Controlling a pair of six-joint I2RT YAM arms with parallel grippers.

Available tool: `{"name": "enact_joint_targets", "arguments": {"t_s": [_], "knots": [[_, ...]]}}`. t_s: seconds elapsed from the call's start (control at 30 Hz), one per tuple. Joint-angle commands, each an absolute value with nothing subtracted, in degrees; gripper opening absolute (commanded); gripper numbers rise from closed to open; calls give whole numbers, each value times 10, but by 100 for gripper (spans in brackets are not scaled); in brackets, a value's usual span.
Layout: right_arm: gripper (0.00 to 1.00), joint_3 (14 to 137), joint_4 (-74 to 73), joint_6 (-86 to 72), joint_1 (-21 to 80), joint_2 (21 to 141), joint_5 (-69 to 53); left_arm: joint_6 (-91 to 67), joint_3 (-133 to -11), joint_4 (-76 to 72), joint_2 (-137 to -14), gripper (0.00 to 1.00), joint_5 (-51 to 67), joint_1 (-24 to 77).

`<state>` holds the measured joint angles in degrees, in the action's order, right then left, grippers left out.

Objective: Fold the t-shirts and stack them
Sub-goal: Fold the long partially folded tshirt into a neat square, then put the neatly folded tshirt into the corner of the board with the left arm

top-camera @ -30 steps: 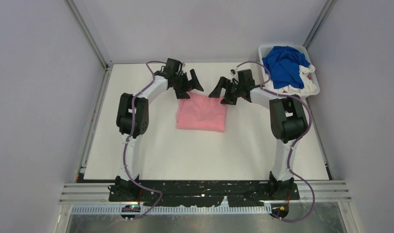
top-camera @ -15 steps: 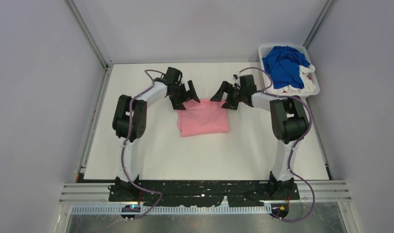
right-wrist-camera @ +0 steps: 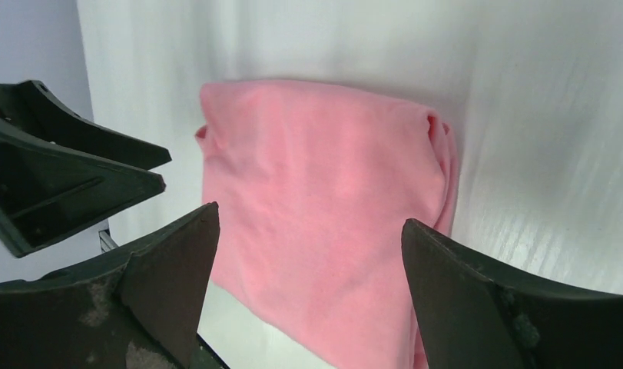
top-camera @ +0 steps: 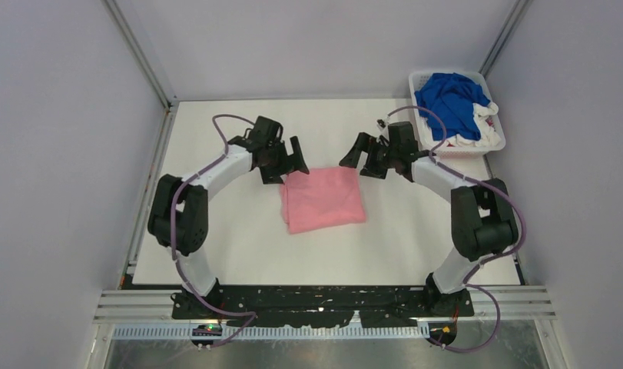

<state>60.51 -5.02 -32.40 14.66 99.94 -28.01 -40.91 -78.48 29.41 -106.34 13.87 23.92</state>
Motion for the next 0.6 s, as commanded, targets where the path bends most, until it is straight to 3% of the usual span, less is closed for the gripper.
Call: {"name": "enact_joint_targets", "arguments": {"t_s": [0.0,0.33,0.57], "knots": [[95,588,-47,-309,146,882,-231,-408,-729,301,-987,100,75,243],[95,455,-68,-301,142,732,-183,-415,-687,286,-1030,87,93,253],[95,446,-92,-289,136,691,-176,-416,-728,300,-1084,60,83,264]]}}
